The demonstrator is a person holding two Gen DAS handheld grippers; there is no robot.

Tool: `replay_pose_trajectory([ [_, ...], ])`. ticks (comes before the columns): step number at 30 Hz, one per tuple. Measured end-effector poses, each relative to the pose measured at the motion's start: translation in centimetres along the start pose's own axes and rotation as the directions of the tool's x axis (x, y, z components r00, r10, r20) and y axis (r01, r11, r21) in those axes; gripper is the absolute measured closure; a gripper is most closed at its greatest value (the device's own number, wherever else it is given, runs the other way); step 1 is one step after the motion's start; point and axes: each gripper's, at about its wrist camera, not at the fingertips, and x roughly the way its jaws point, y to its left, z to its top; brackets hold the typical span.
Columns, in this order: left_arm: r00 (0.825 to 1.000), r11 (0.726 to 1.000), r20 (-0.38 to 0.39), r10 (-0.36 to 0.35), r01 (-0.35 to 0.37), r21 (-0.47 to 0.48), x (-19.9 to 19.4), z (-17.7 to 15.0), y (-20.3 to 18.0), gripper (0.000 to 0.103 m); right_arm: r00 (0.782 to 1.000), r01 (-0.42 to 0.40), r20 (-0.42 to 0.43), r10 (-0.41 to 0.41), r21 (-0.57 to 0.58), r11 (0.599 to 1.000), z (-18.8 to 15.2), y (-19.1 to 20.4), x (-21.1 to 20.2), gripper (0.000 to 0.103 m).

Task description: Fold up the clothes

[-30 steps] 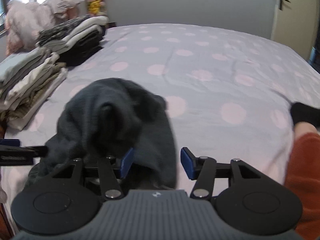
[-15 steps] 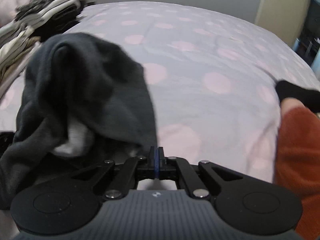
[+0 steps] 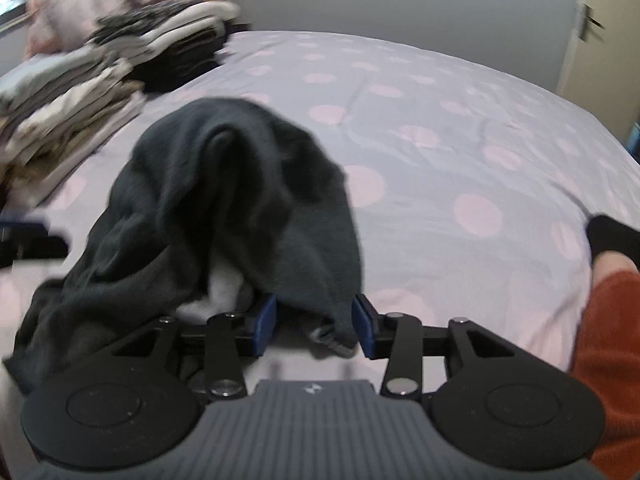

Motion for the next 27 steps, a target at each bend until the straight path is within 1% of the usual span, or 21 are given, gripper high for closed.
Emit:
replay_pose_trajectory([
  [2,0.999,0.999,0.005,-0.038,0.037,0.037,0.4,0.3,-1.2,0.038,1.000,0.009,0.022,-0.008,-0.057,0.998,-0.4,0.4,0.2,0.054],
  [3,0.999,0.997,-0.005,-0.046,0.046,0.063,1.1,0.3,-2.0,0.036,0.999,0.014,0.033,-0.011,-0.084,0.996,-0.6,0.6,0.3,0.054],
  [5,0.998,0.995,-0.029,-0.048,0.050,0.092,1.9,0.1,-3.0,0.036,0.998,0.020,0.053,-0.014,-0.121,0.992,-1.0,0.7,0.7,0.054],
  [8,0.997,0.991,-0.074,-0.028,0.037,0.125,3.2,-0.6,-3.7,0.036,0.997,0.041,0.070,-0.032,-0.132,0.990,-1.0,0.4,1.9,0.059],
  [10,0.996,0.988,-0.094,0.010,0.004,0.152,3.4,-1.3,-3.7,0.036,0.996,0.062,0.066,-0.053,-0.133,0.989,-0.9,0.3,2.7,0.073],
  [11,0.994,0.986,-0.103,0.029,-0.012,0.165,3.5,-1.6,-3.7,0.036,0.996,0.073,0.054,-0.066,-0.132,0.989,-0.8,0.1,3.1,0.084],
  [12,0.993,0.984,-0.112,0.049,-0.028,0.178,3.7,-1.9,-3.7,0.036,0.995,0.090,0.051,-0.084,-0.125,0.988,-0.5,-0.1,3.3,0.093],
  [13,0.990,0.980,-0.116,0.080,-0.057,0.188,3.8,-2.0,-3.6,0.036,0.991,0.121,0.071,-0.114,-0.107,0.987,-0.2,-0.5,3.0,0.098],
  [14,0.986,0.976,-0.117,0.114,-0.090,0.197,3.9,-2.3,-3.3,0.037,0.985,0.152,0.092,-0.144,-0.087,0.985,0.1,-0.9,2.7,0.098],
  [15,0.982,0.974,-0.125,0.139,-0.113,0.198,3.8,-2.6,-2.9,0.045,0.976,0.181,0.131,-0.172,-0.059,0.982,0.6,-1.4,2.0,0.098],
  [16,0.980,0.977,-0.139,0.140,-0.114,0.183,3.8,-2.7,-2.5,0.060,0.965,0.209,0.169,-0.201,-0.031,0.977,1.2,-1.9,1.2,0.098],
  [17,0.981,0.982,-0.148,0.129,-0.106,0.157,3.7,-2.6,-2.1,0.066,0.950,0.239,0.205,-0.234,0.000,0.971,1.9,-2.6,0.2,0.098],
  [18,0.981,0.987,-0.155,0.118,-0.098,0.131,3.5,-2.6,-1.7,0.076,0.937,0.258,0.238,-0.256,0.023,0.966,2.7,-3.3,-0.8,0.098],
  [19,0.982,0.987,-0.145,0.122,-0.104,0.124,3.3,-2.3,-1.5,0.085,0.922,0.276,0.271,-0.278,0.046,0.960,3.5,-4.0,-1.9,0.098],
  [20,0.983,0.987,-0.134,0.126,-0.111,0.117,3.0,-2.1,-1.4,0.091,0.905,0.294,0.302,-0.301,0.070,0.953,4.4,-4.6,-2.9,0.098],
  [22,0.987,0.983,-0.075,0.144,-0.134,0.125,1.7,-1.6,-1.4,0.097,0.871,0.320,0.362,-0.332,0.096,0.943,6.1,-5.6,-5.1,0.098],
  [24,0.986,0.978,0.014,0.165,-0.166,0.130,-0.3,-0.1,-1.2,0.098,0.845,0.331,0.416,-0.337,0.090,0.939,7.8,-6.0,-7.3,0.098],
  [25,0.982,0.974,0.063,0.177,-0.184,0.132,-1.4,0.8,-1.0,0.098,0.829,0.341,0.445,-0.340,0.080,0.937,8.6,-6.0,-8.3,0.099],
  [27,0.967,0.967,0.157,0.200,-0.221,0.131,-3.7,2.7,-0.6,0.098,0.786,0.375,0.510,-0.350,0.057,0.925,10.1,-5.6,-10.6,0.099],
])
